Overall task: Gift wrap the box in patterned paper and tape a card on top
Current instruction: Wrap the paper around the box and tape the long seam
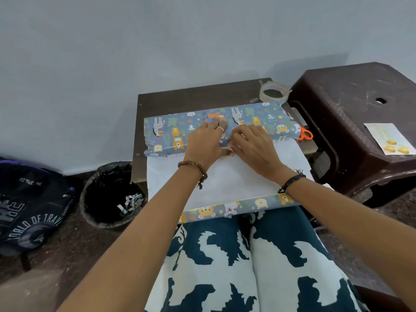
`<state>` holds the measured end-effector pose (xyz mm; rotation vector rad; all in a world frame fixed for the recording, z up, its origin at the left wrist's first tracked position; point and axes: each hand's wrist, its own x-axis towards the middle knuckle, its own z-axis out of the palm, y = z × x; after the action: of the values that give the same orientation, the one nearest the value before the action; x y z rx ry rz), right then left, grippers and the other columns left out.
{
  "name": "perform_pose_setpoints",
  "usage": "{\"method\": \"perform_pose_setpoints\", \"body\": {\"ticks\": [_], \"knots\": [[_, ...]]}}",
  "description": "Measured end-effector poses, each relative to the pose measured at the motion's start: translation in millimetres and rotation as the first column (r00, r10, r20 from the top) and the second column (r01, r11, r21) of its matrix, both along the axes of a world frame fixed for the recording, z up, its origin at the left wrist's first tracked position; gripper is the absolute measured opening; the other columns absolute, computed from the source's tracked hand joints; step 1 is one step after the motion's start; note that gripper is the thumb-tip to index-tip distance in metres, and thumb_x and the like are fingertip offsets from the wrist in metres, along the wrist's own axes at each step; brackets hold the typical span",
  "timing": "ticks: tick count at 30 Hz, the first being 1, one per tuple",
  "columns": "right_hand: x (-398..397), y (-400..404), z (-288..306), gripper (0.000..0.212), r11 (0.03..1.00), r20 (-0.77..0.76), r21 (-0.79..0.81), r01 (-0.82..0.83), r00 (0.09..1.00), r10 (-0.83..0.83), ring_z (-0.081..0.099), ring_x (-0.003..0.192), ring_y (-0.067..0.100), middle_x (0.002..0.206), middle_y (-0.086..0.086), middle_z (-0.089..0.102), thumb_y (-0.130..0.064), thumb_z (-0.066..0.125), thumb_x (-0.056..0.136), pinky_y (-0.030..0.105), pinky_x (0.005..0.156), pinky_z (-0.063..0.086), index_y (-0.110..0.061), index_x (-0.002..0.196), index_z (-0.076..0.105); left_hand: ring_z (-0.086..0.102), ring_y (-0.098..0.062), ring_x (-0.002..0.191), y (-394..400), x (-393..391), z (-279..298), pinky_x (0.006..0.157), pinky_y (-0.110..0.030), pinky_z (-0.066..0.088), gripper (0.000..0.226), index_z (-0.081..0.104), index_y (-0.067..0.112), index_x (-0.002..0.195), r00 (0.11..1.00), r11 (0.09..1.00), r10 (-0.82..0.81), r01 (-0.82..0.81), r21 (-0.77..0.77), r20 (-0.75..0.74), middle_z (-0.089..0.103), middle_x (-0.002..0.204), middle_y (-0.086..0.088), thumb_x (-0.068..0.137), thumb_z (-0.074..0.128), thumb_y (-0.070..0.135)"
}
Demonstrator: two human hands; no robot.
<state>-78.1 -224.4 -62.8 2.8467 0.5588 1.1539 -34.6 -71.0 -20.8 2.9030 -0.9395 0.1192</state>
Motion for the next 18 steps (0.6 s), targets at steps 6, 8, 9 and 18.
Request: {"method": "perform_pose_setpoints", "body": {"ticks": [6, 8, 9, 18], "knots": [[-1.4, 1.5, -1.6, 0.013, 0.996, 0.01, 0.094, 0.001, 1.0, -0.002, 0.055, 0.067, 0.023, 0.088, 0.007, 0.063, -0.017, 0.06, 0.088, 0.033, 0.062, 0.042, -0.009, 0.077, 0.06, 0.033, -0.025, 0.134, -7.0, -4.6, -12.0, 0.101, -0.035, 0.038, 0.059, 0.035, 0.017, 0.141, 0.997, 0.988, 0.063, -0.057, -0.147, 0.041, 0.034, 0.148, -0.001, 0.091, 0.053, 0.042], [-1.8, 1.6, -3.7, 0.012, 0.991, -0.001, 0.133, 0.008, 1.0, -0.008, 0.054, 0.066, 0.022, 0.089, 0.008, 0.063, -0.017, 0.062, 0.088, 0.032, 0.062, 0.043, -0.01, 0.078, 0.062, 0.035, -0.027, 0.132, -7.2, -3.4, -16.3, 0.101, -0.036, 0.038, 0.058, 0.038, 0.015, 0.139, 0.996, 0.985, 0.064, -0.054, -0.164, 0.056, 0.037, 0.146, -0.003, 0.09, 0.055, 0.041], [-2.3, 1.6, -4.6, 0.012, 0.988, -0.012, 0.155, 0.014, 1.0, -0.012, 0.054, 0.067, 0.022, 0.09, 0.008, 0.062, -0.017, 0.063, 0.088, 0.031, 0.063, 0.043, -0.01, 0.079, 0.063, 0.036, -0.027, 0.132, -7.6, -3.0, -17.6, 0.1, -0.037, 0.039, 0.059, 0.039, 0.014, 0.139, 0.996, 0.984, 0.066, -0.055, -0.172, 0.063, 0.038, 0.146, -0.003, 0.089, 0.056, 0.041], [-4.0, 4.2, -3.1, 0.012, 0.954, -0.079, 0.297, 0.046, 0.997, -0.023, 0.061, 0.077, 0.02, 0.097, 0.011, 0.061, -0.023, 0.061, 0.084, 0.022, 0.067, 0.038, -0.012, 0.08, 0.065, 0.04, -0.021, 0.126, -6.0, -0.6, -10.0, 0.086, -0.036, 0.046, 0.064, 0.04, 0.023, 0.135, 0.996, 0.984, 0.085, -0.085, -0.158, -0.007, 0.039, 0.143, 0.006, 0.08, 0.066, 0.045]]}}
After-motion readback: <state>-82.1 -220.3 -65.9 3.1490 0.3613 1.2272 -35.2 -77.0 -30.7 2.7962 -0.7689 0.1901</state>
